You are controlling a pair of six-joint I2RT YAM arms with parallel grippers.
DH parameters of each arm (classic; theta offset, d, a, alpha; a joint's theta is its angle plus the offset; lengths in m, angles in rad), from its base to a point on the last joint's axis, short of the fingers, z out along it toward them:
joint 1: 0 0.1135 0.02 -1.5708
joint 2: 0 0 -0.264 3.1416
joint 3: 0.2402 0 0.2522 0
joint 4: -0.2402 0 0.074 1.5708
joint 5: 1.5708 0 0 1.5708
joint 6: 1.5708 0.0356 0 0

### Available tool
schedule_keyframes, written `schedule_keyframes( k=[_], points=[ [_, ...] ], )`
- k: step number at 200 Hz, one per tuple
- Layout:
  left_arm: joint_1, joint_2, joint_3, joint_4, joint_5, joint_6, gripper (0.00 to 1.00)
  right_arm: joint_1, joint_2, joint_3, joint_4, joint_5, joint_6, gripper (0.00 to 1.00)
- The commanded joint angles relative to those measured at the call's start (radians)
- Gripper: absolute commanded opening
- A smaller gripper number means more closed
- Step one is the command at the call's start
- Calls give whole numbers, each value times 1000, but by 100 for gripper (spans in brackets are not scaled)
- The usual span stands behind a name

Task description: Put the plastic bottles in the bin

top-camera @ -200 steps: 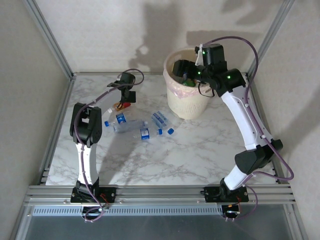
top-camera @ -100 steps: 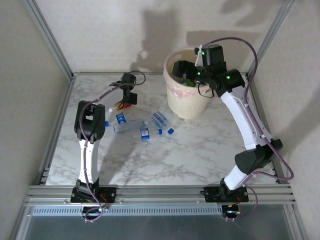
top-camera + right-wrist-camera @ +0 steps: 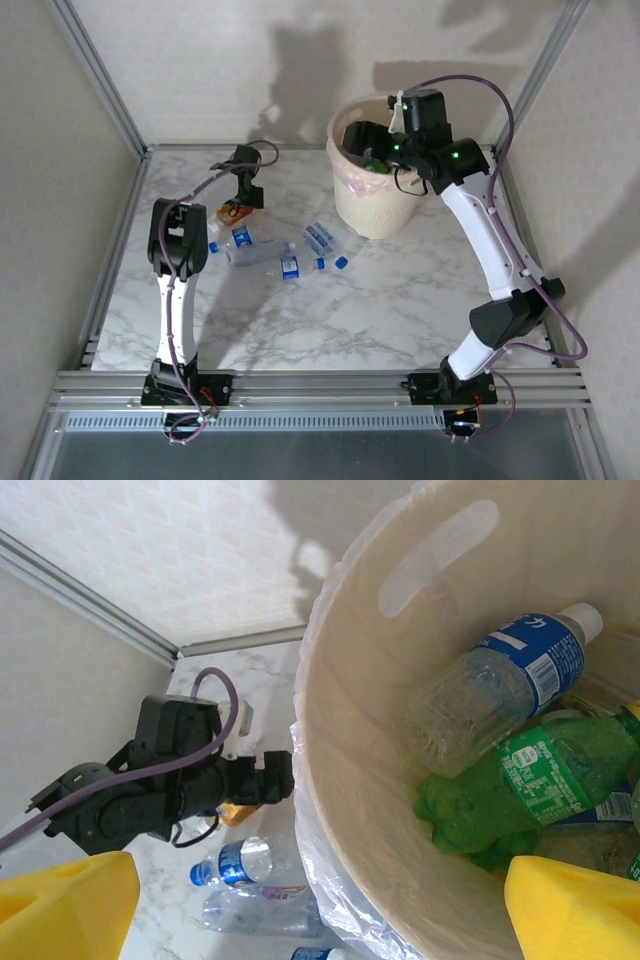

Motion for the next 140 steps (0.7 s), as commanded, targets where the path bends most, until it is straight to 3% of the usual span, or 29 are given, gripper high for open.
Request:
schedule_keyframes(
  k=[1, 43, 140],
  points=[
    [11, 19, 12, -55, 14, -21, 95, 11, 3, 30, 10, 0, 6, 95],
    [22, -40, -23, -49, 126, -19, 100, 20, -3, 26, 14, 9, 1, 97],
    [39, -126, -129, -68, 93, -6, 99, 39, -7, 30, 17, 11, 6, 98]
  ],
)
